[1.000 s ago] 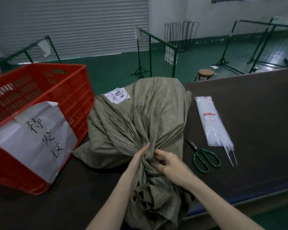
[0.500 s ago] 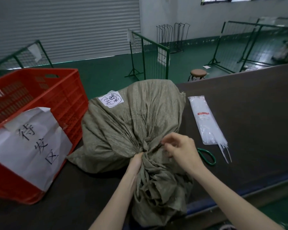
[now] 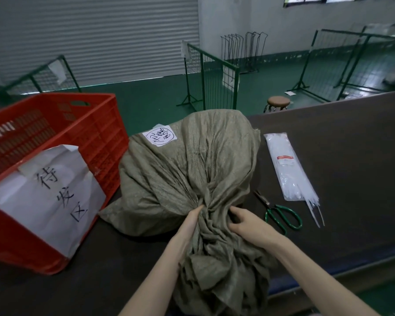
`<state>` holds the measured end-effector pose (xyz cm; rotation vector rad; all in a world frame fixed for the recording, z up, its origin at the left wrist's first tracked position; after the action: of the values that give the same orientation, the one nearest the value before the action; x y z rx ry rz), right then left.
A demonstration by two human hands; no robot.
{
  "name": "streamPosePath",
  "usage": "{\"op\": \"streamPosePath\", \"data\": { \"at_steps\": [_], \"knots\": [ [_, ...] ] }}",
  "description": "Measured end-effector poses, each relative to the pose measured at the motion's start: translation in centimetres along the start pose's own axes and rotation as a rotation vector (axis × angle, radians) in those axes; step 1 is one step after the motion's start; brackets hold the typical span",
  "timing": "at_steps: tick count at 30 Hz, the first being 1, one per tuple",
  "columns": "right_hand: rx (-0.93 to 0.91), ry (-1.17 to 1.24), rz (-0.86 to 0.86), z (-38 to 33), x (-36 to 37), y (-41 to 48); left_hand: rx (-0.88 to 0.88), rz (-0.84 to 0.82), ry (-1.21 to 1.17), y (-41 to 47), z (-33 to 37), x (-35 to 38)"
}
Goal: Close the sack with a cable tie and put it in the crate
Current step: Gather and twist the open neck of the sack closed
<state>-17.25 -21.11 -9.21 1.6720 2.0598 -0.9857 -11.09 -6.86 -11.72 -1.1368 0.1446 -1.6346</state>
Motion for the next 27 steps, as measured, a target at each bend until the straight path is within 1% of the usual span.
{"op": "streamPosePath", "data": {
  "at_steps": [2,5,6,8,10,12,14,16,18,21,22,24,25,27],
  "knots": [
    [-0.036,-0.056,0.062,-0.4,0.4,0.1,0.004,-0.038,0.009,-0.2,0.4,0.6],
    [-0.062,-0.18,0.115,-1.0,1.2,0.3,0.004,-0.106,-0.058,0.1,0.9,0.7],
    [-0.034,-0.235,0.118,-1.1,1.5,0.5,-0.022,-0.141,-0.06,0.1,0.9,0.6],
    [0.038,-0.333,0.128,-1.5,1.9,0.5,-0.068,-0.154,-0.018,0.2,0.5,-0.1],
    [0.087,-0.384,0.202,-1.9,2.3,0.3,-0.078,-0.155,0.004,0.0,0.3,-0.5],
    [0.083,-0.331,0.344,-2.3,2.5,-0.4,-0.042,-0.138,0.053,0.3,0.1,-0.9],
    [0.036,-0.219,0.481,-2.3,2.5,-0.8,-0.019,-0.113,0.117,0.5,0.4,-1.0],
    [-0.038,-0.092,0.56,-2.3,2.2,-0.9,0.024,-0.052,0.16,0.7,0.5,-1.1],
    [-0.108,-0.008,0.573,-2.6,1.7,-1.1,0.102,0.043,0.172,0.9,0.4,-1.1],
    [-0.162,0.037,0.558,-3.1,1.2,-1.0,0.152,0.089,0.177,0.9,0.3,-0.8],
    [-0.165,0.034,0.554,-3.2,1.1,-0.8,0.158,0.093,0.19,0.7,0.3,-0.5],
    [-0.144,-0.044,0.531,-3.0,1.2,-0.1,0.174,0.098,0.203,0.7,0.5,-0.3],
    [-0.12,-0.087,0.499,-2.7,1.4,0.2,0.171,0.097,0.197,0.7,0.6,-0.3],
    [-0.064,-0.053,0.406,-2.2,1.6,0.6,0.119,0.062,0.158,0.7,0.7,-0.2]
  ]
}}
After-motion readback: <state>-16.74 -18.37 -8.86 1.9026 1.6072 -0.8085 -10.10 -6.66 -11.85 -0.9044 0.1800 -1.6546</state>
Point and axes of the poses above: each hand's wrist, its own y-axis towards the middle knuckle, its own x-axis out of the palm, z = x × y, the point moved 1 cm from there along y, towards the middle knuckle, and after that the axes turned 13 degrees about -y, right-handed, at the moved point
